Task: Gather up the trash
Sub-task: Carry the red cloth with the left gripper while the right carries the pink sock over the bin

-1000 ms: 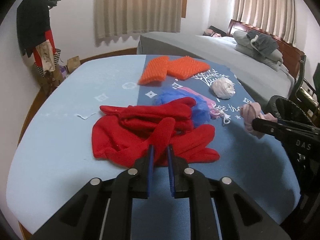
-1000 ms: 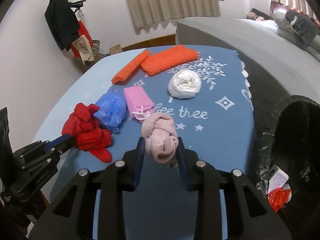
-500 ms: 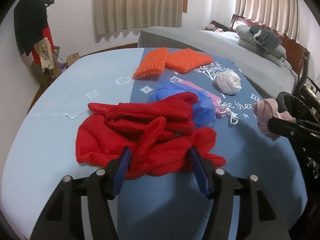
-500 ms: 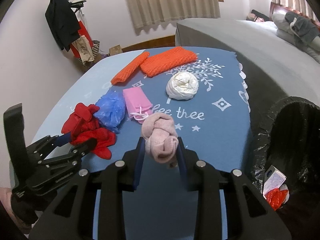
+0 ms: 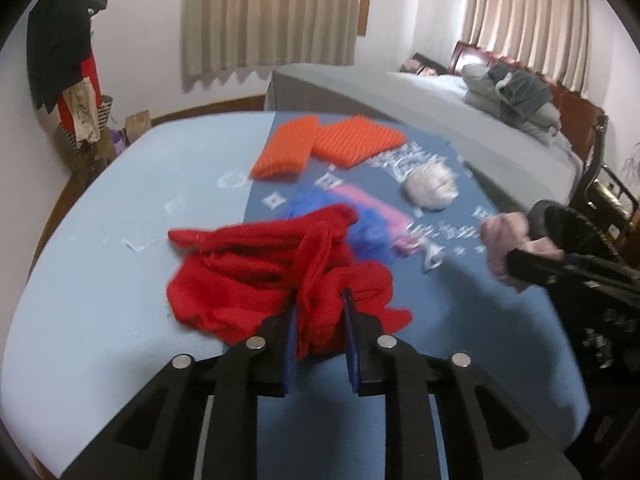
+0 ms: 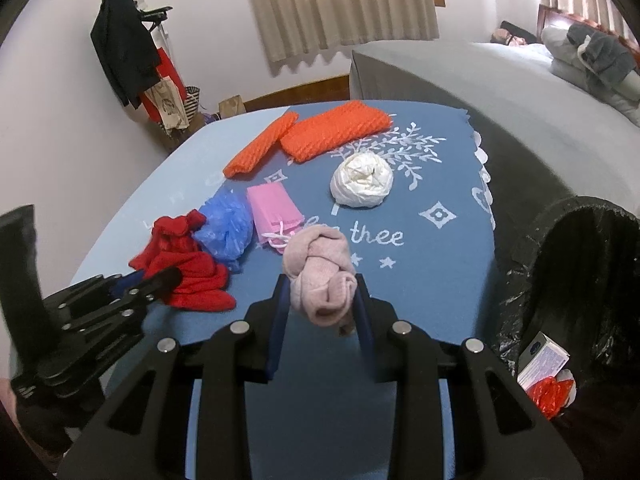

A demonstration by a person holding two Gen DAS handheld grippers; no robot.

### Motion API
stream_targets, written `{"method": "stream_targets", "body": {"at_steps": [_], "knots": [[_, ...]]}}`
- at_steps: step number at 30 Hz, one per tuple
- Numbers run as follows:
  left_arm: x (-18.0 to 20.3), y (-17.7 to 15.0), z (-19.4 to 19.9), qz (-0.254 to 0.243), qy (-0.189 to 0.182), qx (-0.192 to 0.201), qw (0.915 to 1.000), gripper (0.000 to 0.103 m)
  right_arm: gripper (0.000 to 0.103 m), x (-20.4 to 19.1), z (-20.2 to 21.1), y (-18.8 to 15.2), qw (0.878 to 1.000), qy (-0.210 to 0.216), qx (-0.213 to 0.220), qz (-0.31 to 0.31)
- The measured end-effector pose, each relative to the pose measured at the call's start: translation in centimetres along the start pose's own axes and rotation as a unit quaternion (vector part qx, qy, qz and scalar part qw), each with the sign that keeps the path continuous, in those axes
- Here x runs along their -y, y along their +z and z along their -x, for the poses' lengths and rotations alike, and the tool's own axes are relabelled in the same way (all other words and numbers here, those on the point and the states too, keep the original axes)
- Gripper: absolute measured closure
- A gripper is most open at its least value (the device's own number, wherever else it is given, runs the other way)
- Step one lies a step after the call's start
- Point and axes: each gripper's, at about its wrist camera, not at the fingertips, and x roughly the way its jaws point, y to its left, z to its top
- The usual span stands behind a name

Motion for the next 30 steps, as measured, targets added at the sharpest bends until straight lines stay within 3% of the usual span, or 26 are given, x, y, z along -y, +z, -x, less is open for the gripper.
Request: {"method": "stream_targets", "body": {"at_steps": [8,30], "knots": [[2.0,1.9,3.0,-0.010,-0.032,0.041,0.9986,0.083,0.073,0.3,2.0,0.8,1.000,-0.006,0.023,-0.004],[7.2,4.7,5.9,-0.040,-0.075,0.084,0.9928,0.083,0.072,3.1,9.1,1.4,0.996,-0.034,0.076,-0.025]]}}
